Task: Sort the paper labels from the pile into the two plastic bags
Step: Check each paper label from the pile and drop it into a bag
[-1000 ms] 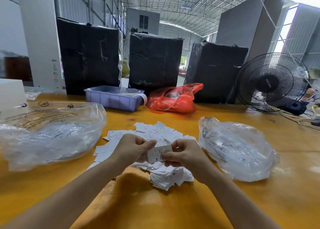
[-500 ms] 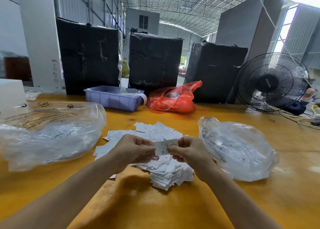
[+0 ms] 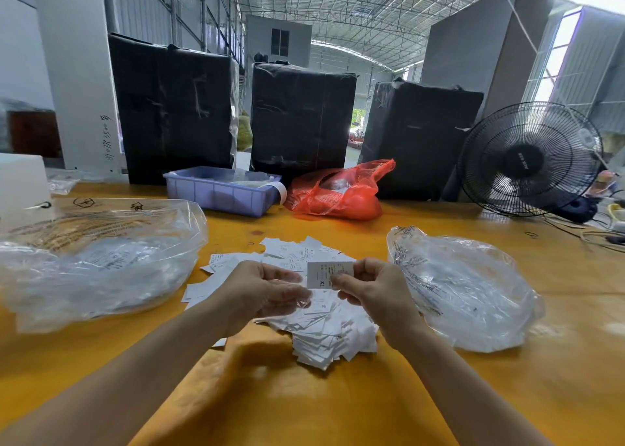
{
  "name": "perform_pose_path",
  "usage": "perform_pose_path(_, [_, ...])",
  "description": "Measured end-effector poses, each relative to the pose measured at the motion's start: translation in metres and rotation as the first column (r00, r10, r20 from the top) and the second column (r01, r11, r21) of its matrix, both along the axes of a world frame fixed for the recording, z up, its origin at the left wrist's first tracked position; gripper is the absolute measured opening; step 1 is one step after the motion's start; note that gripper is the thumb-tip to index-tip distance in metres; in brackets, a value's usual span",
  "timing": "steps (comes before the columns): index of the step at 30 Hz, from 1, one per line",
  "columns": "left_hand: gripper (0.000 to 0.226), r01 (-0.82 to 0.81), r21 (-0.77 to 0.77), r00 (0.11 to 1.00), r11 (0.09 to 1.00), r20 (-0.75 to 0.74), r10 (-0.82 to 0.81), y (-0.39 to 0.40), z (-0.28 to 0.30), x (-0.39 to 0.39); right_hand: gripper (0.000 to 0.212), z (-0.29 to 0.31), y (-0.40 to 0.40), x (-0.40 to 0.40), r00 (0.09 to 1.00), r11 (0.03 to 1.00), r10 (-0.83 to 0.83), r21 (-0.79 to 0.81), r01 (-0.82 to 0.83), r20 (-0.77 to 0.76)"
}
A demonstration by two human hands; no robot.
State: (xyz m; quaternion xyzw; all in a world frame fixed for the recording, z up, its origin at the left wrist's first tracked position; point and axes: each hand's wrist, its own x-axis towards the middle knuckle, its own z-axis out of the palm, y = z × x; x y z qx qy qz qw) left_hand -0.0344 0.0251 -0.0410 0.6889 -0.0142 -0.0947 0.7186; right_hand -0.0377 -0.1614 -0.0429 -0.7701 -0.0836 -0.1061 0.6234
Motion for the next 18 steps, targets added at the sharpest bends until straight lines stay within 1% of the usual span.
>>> perform_pose_path(4, [0.020,-0.003,-0.035,1.000,0.999,-0.015,0.002,0.0011,-0.0003,0.0006,0.011,-0.0013,0.0009,0.0003,0.999,0.999,0.046,-0.019,-0.046,-0.017])
perform_pose_path(8, [0.013,-0.014,-0.048,1.000,0.999,0.000,0.014,0.0008,-0.0011,0.0016,0.011,-0.0027,0.0012,0.0023,0.993,0.995,0.101,-0.023,-0.102,-0.057])
perform_pose_path(12, [0.010,0.003,0.003,1.000,1.000,0.029,-0.003,0.0013,-0.0004,0.0014,0.012,-0.0028,-0.0001,0.0041,0.985,0.991,0.128,-0.012,-0.131,-0.116])
perform_pose_path(16, [0.008,0.016,0.032,0.999,0.999,0.040,-0.018,-0.0009,0.0006,0.0002,0.024,-0.0010,-0.0038,0.0021,0.942,0.974,0.208,-0.027,-0.223,-0.263])
perform_pose_path(18, [0.009,0.011,0.026,0.999,1.000,0.047,-0.012,-0.0018,0.0013,0.0003,0.023,-0.0008,-0.0043,0.0012,0.924,0.967,0.237,-0.025,-0.255,-0.299])
